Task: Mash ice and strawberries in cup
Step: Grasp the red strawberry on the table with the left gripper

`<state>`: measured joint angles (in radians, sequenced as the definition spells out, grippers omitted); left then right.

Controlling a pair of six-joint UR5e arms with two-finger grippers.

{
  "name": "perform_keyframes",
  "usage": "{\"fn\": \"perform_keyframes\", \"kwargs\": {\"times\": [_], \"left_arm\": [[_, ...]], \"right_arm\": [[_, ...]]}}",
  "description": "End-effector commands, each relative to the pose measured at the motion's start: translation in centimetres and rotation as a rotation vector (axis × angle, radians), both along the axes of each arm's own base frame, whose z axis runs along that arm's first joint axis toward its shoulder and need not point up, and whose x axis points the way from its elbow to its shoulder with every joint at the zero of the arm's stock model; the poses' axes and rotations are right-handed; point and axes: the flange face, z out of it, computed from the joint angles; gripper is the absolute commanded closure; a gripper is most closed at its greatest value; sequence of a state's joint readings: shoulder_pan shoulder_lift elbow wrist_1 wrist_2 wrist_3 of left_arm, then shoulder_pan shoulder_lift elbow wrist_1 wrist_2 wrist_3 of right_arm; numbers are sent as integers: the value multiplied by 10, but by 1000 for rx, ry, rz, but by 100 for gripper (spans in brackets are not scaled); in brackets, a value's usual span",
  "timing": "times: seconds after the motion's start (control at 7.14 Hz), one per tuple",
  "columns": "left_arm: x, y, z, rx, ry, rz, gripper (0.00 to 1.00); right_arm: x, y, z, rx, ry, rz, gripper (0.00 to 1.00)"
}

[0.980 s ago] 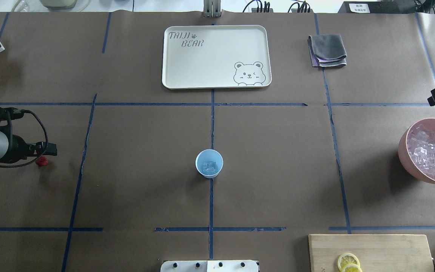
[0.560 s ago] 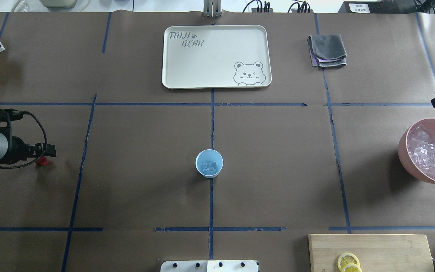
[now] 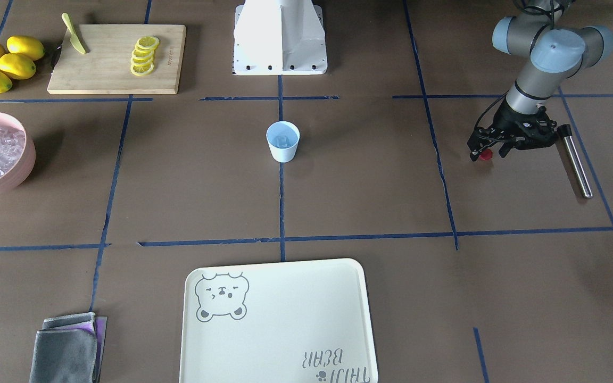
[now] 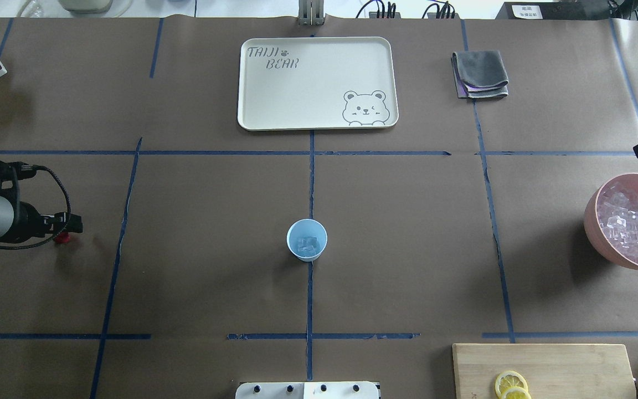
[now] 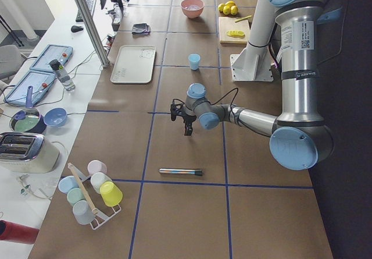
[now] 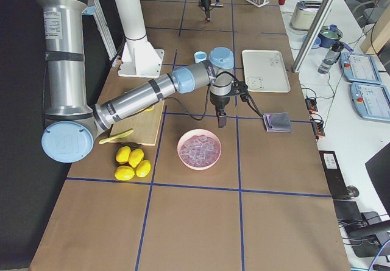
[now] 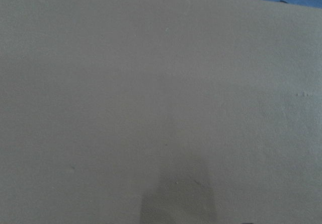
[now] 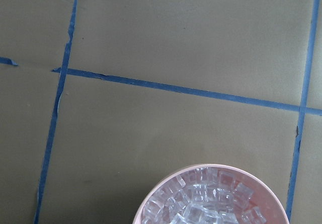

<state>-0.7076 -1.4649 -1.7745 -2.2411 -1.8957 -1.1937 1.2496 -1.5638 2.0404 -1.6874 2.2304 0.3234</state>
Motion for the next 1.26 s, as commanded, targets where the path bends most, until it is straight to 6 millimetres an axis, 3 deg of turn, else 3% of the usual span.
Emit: {"fn": "perform_keyframes", "kwargs": {"times": [0.0, 0.14, 0.56, 0.7, 0.84, 0.98, 1.12], "left_arm": [[4, 3, 0, -1, 1, 10, 21], [4, 4, 1, -2, -2, 9, 26], [-3, 9, 9, -4, -16, 17, 59], [-4, 10, 4, 3, -9, 18, 69], [-6, 11, -1, 9, -3, 15, 89], [-17, 19, -13, 13, 14, 21, 99], [-25, 25, -38, 28, 40, 21, 100]], "right_arm": [[-1, 0, 0, 1, -1, -2, 1], [0, 0, 0, 0, -2, 0, 1], [-1, 0, -1, 0, -2, 0, 1], [-1, -1, -2, 0, -3, 2, 1], [-1, -1, -2, 1, -3, 2, 1], [0, -1, -3, 4, -4, 2, 1], [6, -1, -1, -4, -12, 11, 1]]}}
